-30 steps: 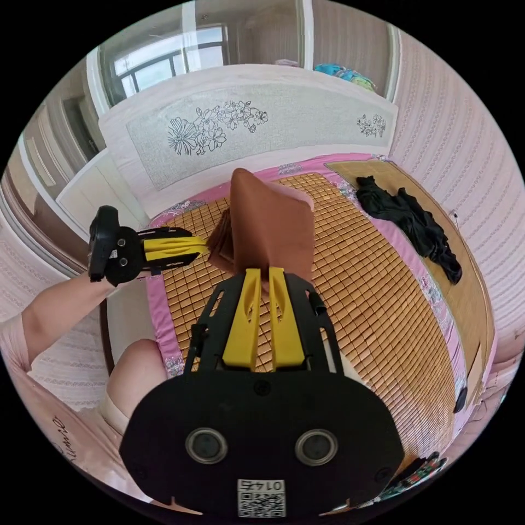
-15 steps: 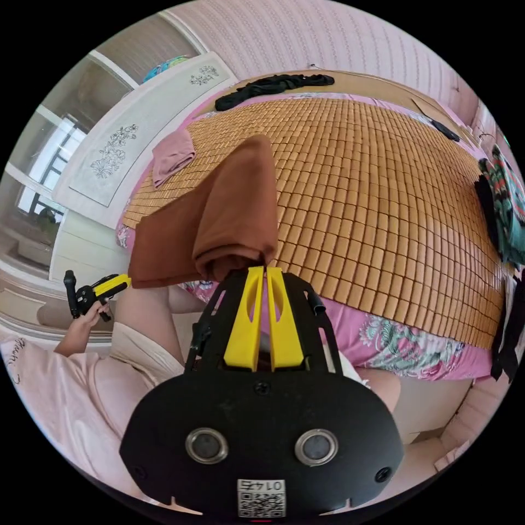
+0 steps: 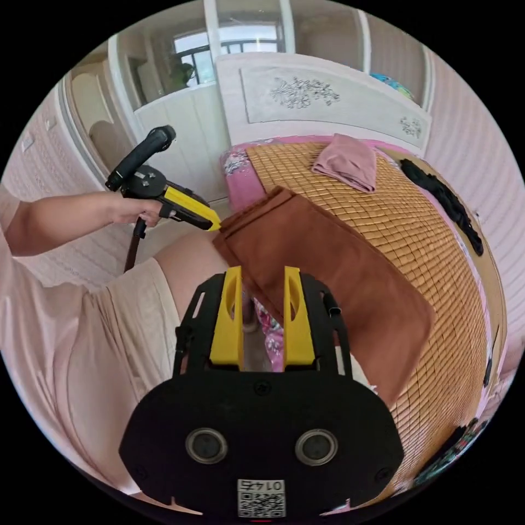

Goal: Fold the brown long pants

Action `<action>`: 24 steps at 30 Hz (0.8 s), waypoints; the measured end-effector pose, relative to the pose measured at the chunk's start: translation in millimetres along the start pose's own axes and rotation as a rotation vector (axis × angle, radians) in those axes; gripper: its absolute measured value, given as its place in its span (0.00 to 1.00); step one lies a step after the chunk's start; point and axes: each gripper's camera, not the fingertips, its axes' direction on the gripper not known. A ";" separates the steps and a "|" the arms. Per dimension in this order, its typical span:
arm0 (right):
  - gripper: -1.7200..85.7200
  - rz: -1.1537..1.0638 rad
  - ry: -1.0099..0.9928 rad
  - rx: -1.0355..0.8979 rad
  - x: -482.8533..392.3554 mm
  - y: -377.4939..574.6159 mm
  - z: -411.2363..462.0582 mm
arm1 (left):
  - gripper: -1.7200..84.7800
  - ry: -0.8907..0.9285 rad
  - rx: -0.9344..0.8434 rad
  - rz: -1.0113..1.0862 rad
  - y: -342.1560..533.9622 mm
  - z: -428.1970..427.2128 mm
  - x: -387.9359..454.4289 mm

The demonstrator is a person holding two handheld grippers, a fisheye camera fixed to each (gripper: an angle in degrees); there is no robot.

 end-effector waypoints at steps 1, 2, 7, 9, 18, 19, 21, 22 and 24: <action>0.17 -0.014 -0.013 -0.019 -3.3 -6.8 7.6 | 0.04 -0.006 0.001 0.000 0.2 -0.1 -0.4; 0.17 -0.029 -0.034 -0.057 -8.0 -18.3 22.3 | 0.05 -0.016 0.004 -0.009 0.6 -0.7 -1.7; 0.23 0.009 -0.088 -0.286 -17.3 -38.1 79.6 | 0.10 0.010 0.062 -0.036 8.6 -3.3 -12.4; 0.24 0.047 -0.088 -0.336 -16.1 -31.9 95.2 | 0.12 0.001 0.023 -0.057 8.9 2.4 -20.9; 0.13 0.085 -0.062 -0.348 9.9 4.8 85.3 | 0.12 0.002 0.041 -0.059 14.7 -3.5 -41.6; 0.11 0.087 -0.068 -0.349 12.7 8.1 83.6 | 0.13 -0.002 0.043 -0.067 14.2 -3.1 -44.1; 0.07 0.134 -0.119 -0.336 28.6 24.2 74.2 | 0.13 0.001 0.064 -0.103 6.6 -1.4 -53.6; 0.07 0.158 -0.145 -0.326 33.9 29.3 71.3 | 0.13 0.005 0.076 -0.108 3.1 -1.1 -54.9; 0.05 0.261 -0.245 -0.262 56.0 53.3 54.4 | 0.15 0.015 0.127 -0.124 -15.8 2.2 -58.4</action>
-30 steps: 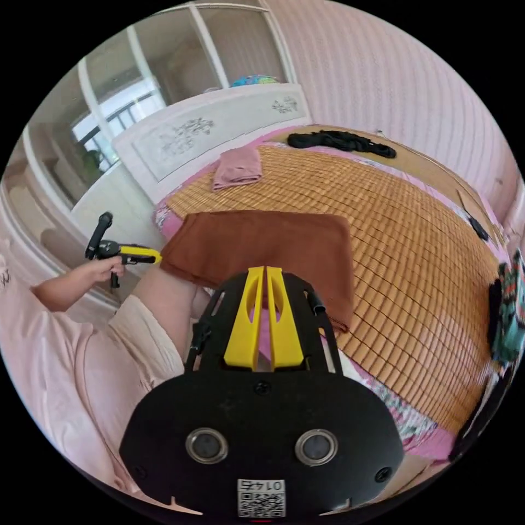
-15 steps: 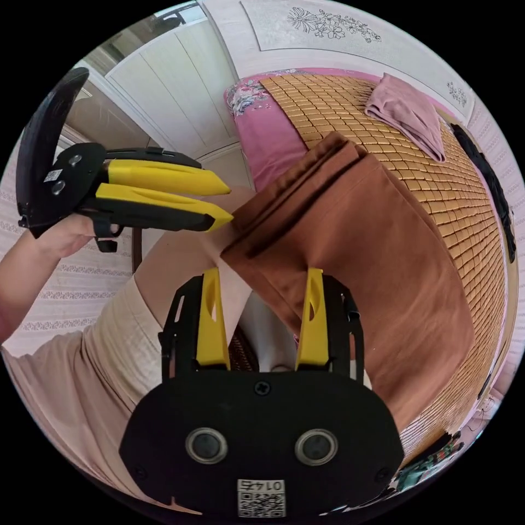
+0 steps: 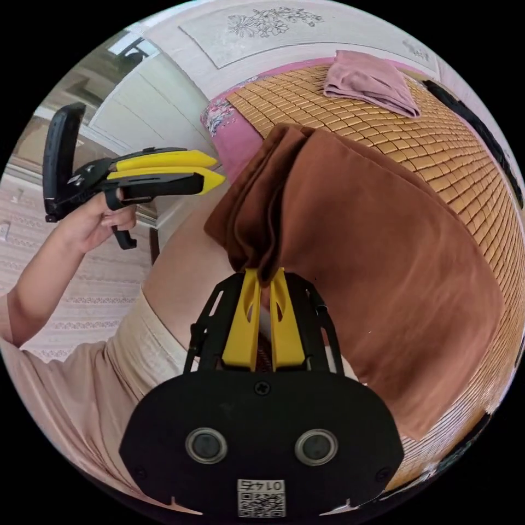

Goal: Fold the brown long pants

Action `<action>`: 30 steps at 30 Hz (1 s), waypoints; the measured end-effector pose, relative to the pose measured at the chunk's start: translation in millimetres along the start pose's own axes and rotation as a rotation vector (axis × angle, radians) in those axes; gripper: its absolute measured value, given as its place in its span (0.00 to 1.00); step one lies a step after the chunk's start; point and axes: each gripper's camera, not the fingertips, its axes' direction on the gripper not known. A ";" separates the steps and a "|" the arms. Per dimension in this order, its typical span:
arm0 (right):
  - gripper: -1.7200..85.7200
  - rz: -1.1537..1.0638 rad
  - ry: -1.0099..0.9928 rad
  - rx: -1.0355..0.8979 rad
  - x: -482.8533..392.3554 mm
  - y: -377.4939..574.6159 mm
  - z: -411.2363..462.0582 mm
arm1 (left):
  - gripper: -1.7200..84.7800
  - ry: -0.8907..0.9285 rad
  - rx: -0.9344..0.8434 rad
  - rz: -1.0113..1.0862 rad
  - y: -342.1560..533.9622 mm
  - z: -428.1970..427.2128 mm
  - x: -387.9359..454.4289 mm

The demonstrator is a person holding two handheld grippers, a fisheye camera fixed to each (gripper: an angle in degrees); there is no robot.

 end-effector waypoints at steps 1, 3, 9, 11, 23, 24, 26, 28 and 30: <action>0.05 0.018 -0.030 0.020 5.9 6.9 -4.8 | 0.16 0.006 0.008 -0.011 -5.6 2.6 -0.7; 0.04 0.089 -0.118 0.116 28.4 41.3 -28.2 | 0.17 0.044 0.019 -0.062 -28.7 17.2 -5.2; 0.03 0.400 -0.319 0.483 96.4 190.5 -96.3 | 0.12 0.137 -0.054 -0.133 -58.3 49.5 -10.0; 0.03 0.507 -0.301 0.582 113.1 248.2 -116.9 | 0.10 0.139 -0.056 -0.136 -55.5 52.6 -11.8; 0.03 0.762 0.029 0.961 112.3 465.7 -229.1 | 0.04 0.137 0.032 -0.088 -23.2 31.0 -7.1; 0.03 0.694 0.070 0.886 108.0 449.8 -233.2 | 0.04 0.153 0.047 -0.070 -23.1 23.4 -2.7; 0.03 0.634 0.180 0.824 99.8 429.5 -241.3 | 0.04 0.175 0.069 -0.022 -22.8 10.5 6.8; 0.03 0.630 0.270 0.806 96.6 420.4 -254.4 | 0.04 0.180 0.086 0.034 -22.0 -2.9 17.6; 0.03 0.615 0.297 0.839 100.1 425.0 -279.3 | 0.04 0.190 0.090 0.068 -21.1 -15.3 28.1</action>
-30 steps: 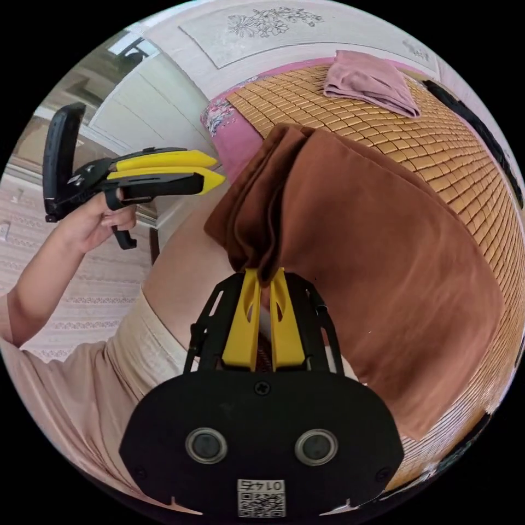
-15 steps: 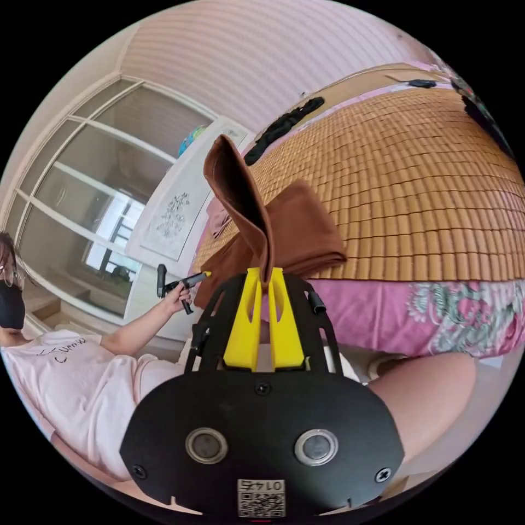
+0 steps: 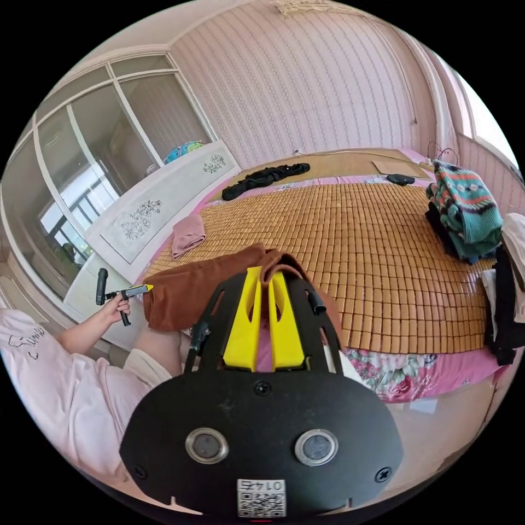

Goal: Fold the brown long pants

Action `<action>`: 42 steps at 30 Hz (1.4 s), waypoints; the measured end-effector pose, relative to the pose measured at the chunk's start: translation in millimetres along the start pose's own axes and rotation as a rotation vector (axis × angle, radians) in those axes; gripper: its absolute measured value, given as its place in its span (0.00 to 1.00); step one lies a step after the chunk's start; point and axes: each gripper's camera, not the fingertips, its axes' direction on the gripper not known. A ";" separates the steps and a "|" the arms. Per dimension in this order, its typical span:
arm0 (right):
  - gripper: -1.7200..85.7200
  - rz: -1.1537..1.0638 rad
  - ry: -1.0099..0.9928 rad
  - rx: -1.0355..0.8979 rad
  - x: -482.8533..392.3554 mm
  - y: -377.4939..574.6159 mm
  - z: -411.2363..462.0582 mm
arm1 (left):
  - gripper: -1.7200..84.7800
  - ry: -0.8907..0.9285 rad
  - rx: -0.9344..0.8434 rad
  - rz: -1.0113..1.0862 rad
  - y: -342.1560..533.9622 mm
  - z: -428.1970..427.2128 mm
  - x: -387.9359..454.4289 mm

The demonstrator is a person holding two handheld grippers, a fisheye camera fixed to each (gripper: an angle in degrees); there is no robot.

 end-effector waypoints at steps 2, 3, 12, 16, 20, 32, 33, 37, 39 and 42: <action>0.03 -0.003 -0.032 0.019 6.3 -13.4 -15.5 | 0.04 0.033 0.001 0.006 -1.0 -4.6 6.8; 0.03 -0.037 -0.082 0.036 2.2 -20.6 -21.7 | 0.05 0.056 0.005 0.005 -1.4 -6.4 11.5; 0.10 -0.349 -0.559 -0.339 -179.4 0.4 126.9 | 0.07 0.081 0.013 0.100 0.4 -8.2 58.6; 0.18 -0.266 -0.539 -0.534 -218.6 6.8 193.0 | 0.07 0.052 0.003 0.012 -2.1 -7.1 36.1; 0.21 -0.313 -0.437 -0.634 -257.9 2.6 220.5 | 0.07 0.075 -0.002 -0.102 2.0 0.3 4.8; 0.03 -0.382 -0.203 -0.780 -282.6 -6.6 238.6 | 0.05 0.015 -0.008 -0.084 15.5 -8.2 -21.7; 0.03 -0.379 -0.189 -0.764 -272.9 -10.5 228.4 | 0.03 -0.035 -0.027 -0.092 17.1 -5.7 -25.7; 0.03 -0.314 -0.193 -0.717 -221.1 -33.3 179.8 | 0.01 -0.069 -0.030 -0.141 20.1 0.4 -41.8; 0.03 -0.243 -0.117 -0.656 -169.4 -56.8 127.8 | 0.01 -0.025 -0.016 -0.177 17.6 -2.9 -49.1; 0.03 -0.111 0.075 -0.510 -98.9 -88.4 36.4 | 0.01 0.068 0.038 -0.123 1.2 -17.2 -39.5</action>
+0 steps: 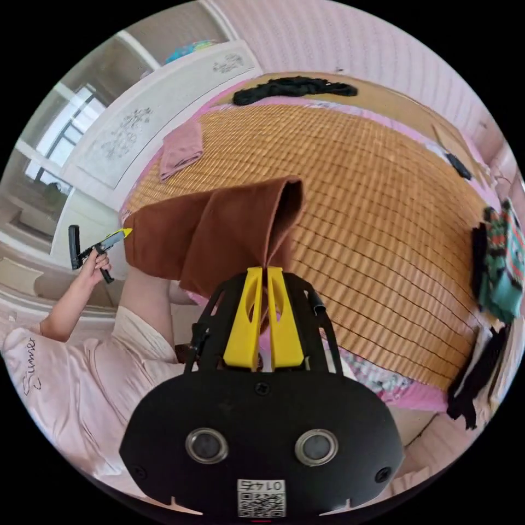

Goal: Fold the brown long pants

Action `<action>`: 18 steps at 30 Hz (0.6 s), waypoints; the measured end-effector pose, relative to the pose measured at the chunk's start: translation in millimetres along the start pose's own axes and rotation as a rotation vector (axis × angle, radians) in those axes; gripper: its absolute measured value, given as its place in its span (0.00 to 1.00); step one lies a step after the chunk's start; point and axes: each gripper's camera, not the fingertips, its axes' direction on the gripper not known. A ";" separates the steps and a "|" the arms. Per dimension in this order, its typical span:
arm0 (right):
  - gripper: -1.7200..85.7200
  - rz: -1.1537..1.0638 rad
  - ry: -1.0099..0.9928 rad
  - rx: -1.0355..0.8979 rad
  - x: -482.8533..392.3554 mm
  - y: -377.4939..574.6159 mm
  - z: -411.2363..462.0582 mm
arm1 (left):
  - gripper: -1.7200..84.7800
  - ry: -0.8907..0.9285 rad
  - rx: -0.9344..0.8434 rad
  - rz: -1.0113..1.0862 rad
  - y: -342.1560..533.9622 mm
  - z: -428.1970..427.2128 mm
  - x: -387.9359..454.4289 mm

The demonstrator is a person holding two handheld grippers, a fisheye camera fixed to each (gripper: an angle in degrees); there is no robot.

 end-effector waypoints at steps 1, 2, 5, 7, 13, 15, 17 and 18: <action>0.03 0.039 0.037 0.043 14.0 6.9 -21.6 | 0.01 0.023 0.014 0.021 -4.9 -3.2 6.0; 0.02 0.126 0.128 0.136 38.4 23.1 -66.6 | 0.01 0.054 0.044 0.068 -16.8 -10.3 21.4; 0.02 0.354 0.290 0.360 82.9 72.6 -164.7 | 0.01 0.082 0.126 0.205 -55.6 -30.6 66.7; 0.02 0.452 0.325 0.395 103.3 96.8 -198.0 | 0.01 0.149 0.175 0.282 -76.7 -48.7 86.8; 0.03 0.679 0.479 0.233 140.9 154.6 -189.9 | 0.01 0.216 0.230 0.599 -31.2 -122.3 67.9; 0.03 0.797 0.477 0.224 147.8 176.6 -163.9 | 0.01 0.097 0.086 0.432 20.7 -103.7 15.6; 0.04 0.845 0.412 0.217 149.3 187.0 -140.1 | 0.01 0.056 -0.043 0.210 60.4 -77.8 -29.8; 0.04 0.872 0.370 0.199 148.8 189.3 -124.3 | 0.01 0.057 -0.105 0.090 84.5 -66.9 -52.2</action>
